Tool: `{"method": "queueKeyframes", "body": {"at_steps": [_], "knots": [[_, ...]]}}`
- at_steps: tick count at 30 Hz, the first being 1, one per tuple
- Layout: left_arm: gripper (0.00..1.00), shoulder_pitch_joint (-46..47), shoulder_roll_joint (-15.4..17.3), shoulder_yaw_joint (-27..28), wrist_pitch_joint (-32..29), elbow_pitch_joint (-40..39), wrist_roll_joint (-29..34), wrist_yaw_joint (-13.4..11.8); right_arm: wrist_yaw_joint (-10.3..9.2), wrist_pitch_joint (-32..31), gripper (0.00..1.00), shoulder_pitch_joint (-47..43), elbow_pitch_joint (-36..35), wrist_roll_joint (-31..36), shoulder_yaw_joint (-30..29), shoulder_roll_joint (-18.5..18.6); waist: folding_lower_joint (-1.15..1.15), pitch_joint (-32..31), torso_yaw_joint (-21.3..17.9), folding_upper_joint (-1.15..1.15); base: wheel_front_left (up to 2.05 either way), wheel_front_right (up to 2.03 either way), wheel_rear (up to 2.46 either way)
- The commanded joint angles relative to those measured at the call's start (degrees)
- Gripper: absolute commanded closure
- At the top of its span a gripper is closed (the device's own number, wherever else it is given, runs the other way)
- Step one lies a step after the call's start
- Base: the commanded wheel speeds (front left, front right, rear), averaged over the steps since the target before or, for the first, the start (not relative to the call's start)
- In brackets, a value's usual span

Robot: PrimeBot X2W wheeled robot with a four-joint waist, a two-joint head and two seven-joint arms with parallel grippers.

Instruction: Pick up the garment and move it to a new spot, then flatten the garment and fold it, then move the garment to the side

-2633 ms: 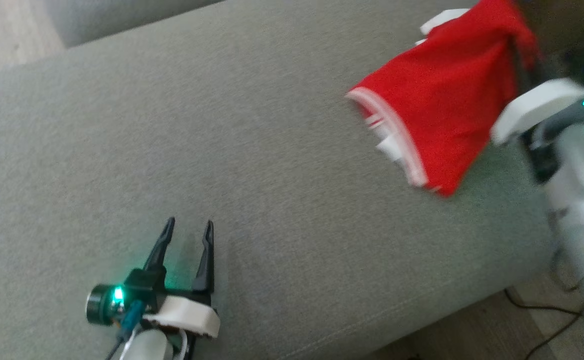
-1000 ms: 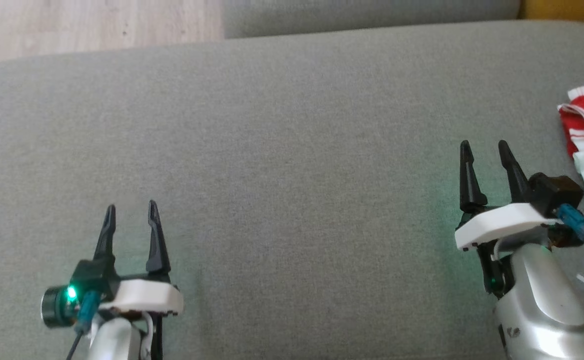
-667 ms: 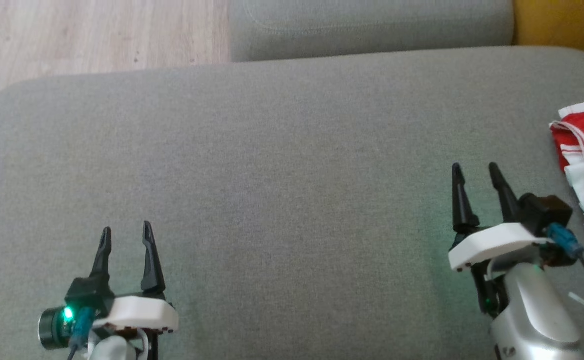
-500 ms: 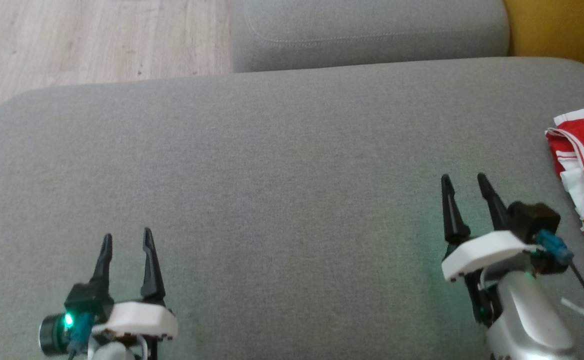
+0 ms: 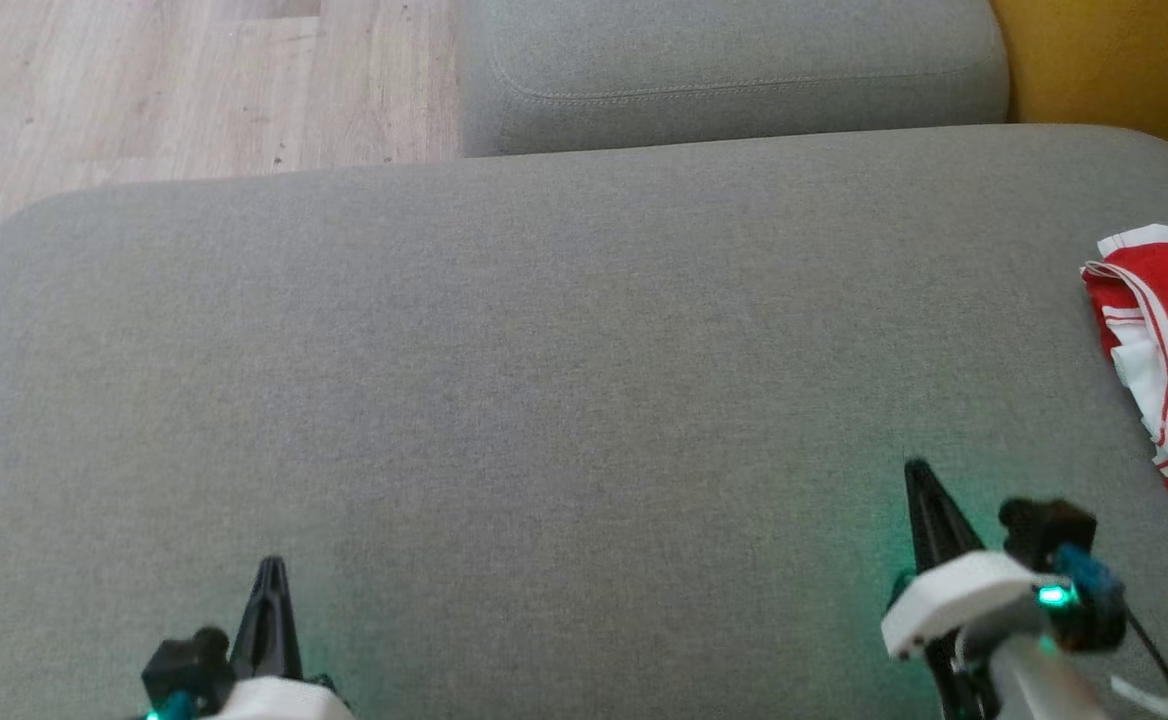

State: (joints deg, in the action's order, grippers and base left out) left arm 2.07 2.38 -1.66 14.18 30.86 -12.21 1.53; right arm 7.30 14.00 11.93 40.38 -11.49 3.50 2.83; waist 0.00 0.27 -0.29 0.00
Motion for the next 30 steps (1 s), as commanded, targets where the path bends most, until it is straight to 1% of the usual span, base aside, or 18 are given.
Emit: {"method": "queueKeyframes", "body": {"at_steps": [1,30], "knots": [[1.00,1.78,0.05,0.60,-0.36,-1.38,-1.64,0.13,-0.01,-0.58,1.00,2.37,-1.66,-1.55,-0.50,0.16,0.00,0.00,0.01,0.00,0.00,0.00,0.00],[1.00,2.11,0.16,2.19,-5.13,-5.42,-21.00,1.56,0.04,-5.30,1.00,0.15,-7.98,-21.09,-2.62,0.13,0.00,-0.02,0.08,0.00,0.00,0.00,0.00]]}}
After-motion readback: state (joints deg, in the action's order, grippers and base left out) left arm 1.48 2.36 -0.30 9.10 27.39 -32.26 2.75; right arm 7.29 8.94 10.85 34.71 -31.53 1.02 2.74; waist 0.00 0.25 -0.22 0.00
